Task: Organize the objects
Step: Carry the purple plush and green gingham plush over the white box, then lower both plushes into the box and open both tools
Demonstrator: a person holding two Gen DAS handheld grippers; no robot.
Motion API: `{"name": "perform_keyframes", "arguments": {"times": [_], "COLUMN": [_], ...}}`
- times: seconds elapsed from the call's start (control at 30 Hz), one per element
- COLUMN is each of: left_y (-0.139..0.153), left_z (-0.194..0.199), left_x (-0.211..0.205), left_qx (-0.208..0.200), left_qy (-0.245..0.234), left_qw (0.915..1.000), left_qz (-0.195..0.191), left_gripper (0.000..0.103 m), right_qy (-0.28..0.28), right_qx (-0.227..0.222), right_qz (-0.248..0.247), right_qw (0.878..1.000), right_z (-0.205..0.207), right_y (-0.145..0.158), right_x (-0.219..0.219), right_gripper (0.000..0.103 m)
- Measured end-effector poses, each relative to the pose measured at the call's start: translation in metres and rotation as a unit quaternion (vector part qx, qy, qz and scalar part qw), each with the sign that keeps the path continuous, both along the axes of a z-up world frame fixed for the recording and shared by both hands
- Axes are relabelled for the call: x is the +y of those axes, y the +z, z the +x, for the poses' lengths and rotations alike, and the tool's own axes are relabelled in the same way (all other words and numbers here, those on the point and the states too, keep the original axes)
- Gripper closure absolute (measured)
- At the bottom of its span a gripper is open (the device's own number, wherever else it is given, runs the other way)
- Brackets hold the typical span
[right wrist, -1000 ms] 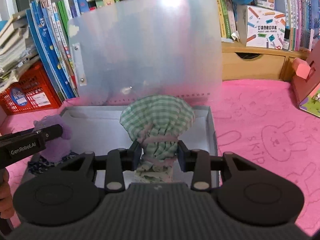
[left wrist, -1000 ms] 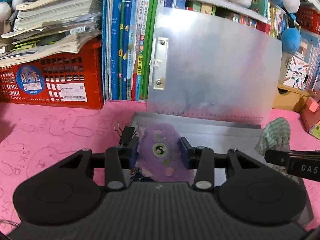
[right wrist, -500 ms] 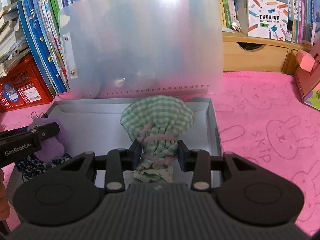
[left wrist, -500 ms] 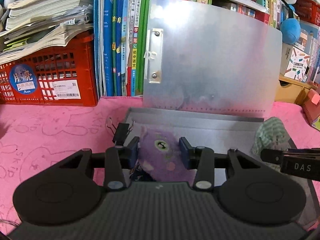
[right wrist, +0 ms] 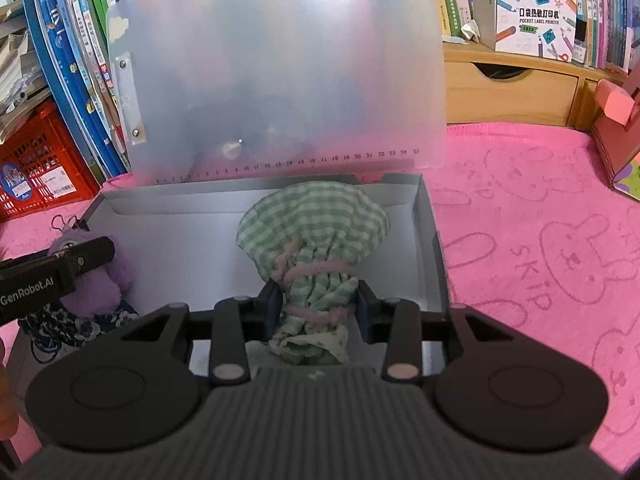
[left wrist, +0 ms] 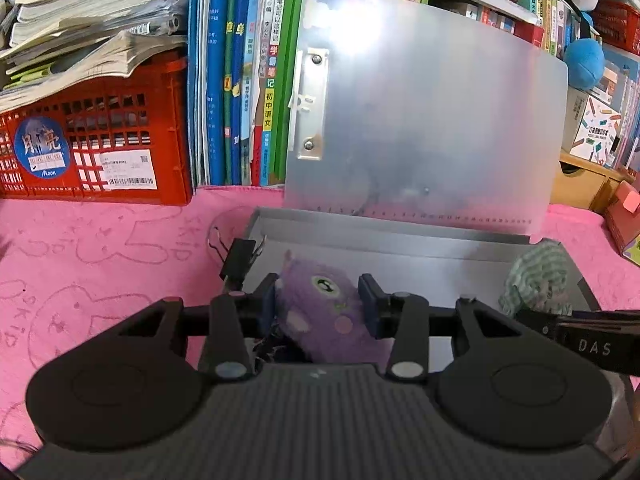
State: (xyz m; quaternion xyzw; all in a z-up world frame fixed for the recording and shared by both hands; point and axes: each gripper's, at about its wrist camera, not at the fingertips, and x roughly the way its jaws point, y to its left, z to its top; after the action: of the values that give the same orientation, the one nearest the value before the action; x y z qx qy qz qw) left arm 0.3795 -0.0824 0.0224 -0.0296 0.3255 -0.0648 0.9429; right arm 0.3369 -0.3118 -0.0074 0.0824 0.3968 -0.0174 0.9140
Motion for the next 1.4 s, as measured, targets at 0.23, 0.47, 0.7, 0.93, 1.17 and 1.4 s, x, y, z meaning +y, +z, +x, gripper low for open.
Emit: {"name": "perform_keyframes", "arguments": {"times": [0.23, 0.47, 0.7, 0.93, 1.17, 1.4], "left_y": [-0.003, -0.005, -0.003, 0.005, 0.026, 0.051], "left_z": [0.001, 0.000, -0.003, -0.008, -0.025, -0.051], "left_x": [-0.002, -0.003, -0.006, -0.005, -0.002, 0.001], "left_qx": [0.000, -0.001, -0.006, -0.007, -0.025, -0.046], "left_qy": [-0.006, -0.009, -0.016, -0.018, -0.025, -0.035], "left_qw": [1.0000, 0.9999, 0.9999, 0.9997, 0.9988, 0.9973], "left_qz": [-0.003, -0.007, -0.001, -0.012, -0.032, -0.044], "left_gripper": [0.054, 0.054, 0.053, 0.031, 0.023, 0.020], "right_qy": [0.002, 0.005, 0.005, 0.004, 0.011, 0.027], "right_qx": [-0.001, -0.001, -0.001, -0.011, -0.034, -0.067], "right_qz": [-0.005, -0.014, -0.019, -0.044, -0.056, -0.061], "right_qw": [1.000, 1.000, 1.000, 0.999, 0.998, 0.996], "right_z": [0.000, 0.000, 0.000, -0.007, -0.022, -0.046], "right_y": [-0.001, -0.001, 0.000, 0.008, 0.025, 0.049], "right_x": [0.001, 0.003, 0.004, 0.006, 0.008, 0.015], "right_gripper": [0.058, 0.056, 0.046, 0.034, 0.028, 0.024]}}
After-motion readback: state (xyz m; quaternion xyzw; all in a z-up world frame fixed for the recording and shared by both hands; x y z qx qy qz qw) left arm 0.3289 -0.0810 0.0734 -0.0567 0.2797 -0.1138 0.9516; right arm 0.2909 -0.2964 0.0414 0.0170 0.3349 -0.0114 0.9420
